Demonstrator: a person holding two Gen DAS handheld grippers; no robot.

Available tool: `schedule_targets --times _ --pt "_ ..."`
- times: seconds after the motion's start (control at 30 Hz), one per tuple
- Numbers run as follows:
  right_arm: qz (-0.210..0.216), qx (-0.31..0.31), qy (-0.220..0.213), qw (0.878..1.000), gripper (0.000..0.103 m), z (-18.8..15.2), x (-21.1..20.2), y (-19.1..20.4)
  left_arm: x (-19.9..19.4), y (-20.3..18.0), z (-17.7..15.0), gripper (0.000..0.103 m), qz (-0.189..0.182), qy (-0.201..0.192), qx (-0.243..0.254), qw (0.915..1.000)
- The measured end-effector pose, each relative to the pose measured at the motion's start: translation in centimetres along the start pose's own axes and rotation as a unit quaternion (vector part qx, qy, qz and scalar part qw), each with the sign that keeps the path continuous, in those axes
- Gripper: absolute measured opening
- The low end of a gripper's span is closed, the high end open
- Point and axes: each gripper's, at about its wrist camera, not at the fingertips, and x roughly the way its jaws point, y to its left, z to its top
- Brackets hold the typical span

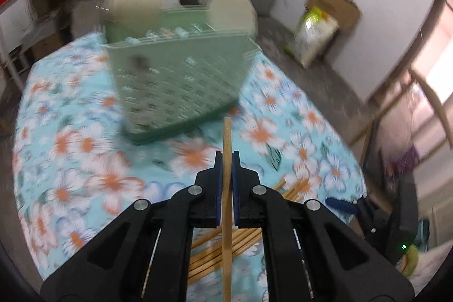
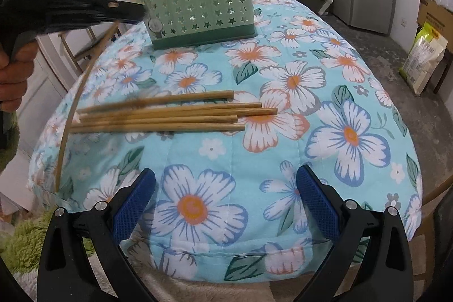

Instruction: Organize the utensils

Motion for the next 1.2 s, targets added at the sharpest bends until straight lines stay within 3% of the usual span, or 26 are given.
schedule_targets --times 0.17,0.43,0.57,0.8,0.9,1.1,1.2 --pt "-0.008 -0.043 0.020 0.999 0.096 0.7 0.1 0.9 -5.0 3.3 -0.4 0.005 0.014 -0.063 -0.059 0.9962" --pt "0.082 -0.113 -0.014 0.990 0.055 4.6 -0.7 4.6 -11.0 7.2 -2.7 0.005 0.036 -0.136 -0.132 0.9812" --pt "0.152 -0.182 -0.014 0.971 0.041 7.6 1.2 8.6 -12.9 8.2 -4.1 0.005 0.038 -0.160 -0.154 0.9742" --pt "0.247 -0.301 0.061 0.919 0.034 10.2 6.3 16.3 -15.6 9.1 -5.9 0.005 0.039 -0.195 -0.172 0.9649" --pt "0.255 -0.334 0.086 0.903 0.032 10.4 8.2 18.6 -16.3 9.5 -6.5 0.005 0.038 -0.202 -0.178 0.9623" --pt "0.225 -0.387 0.123 0.886 0.022 9.2 11.2 20.8 -16.6 10.0 -6.9 0.005 0.035 -0.204 -0.182 0.9613" --pt "0.217 -0.395 0.119 0.885 0.007 9.2 11.5 21.0 -16.5 10.2 -7.0 0.005 0.033 -0.204 -0.181 0.9615"
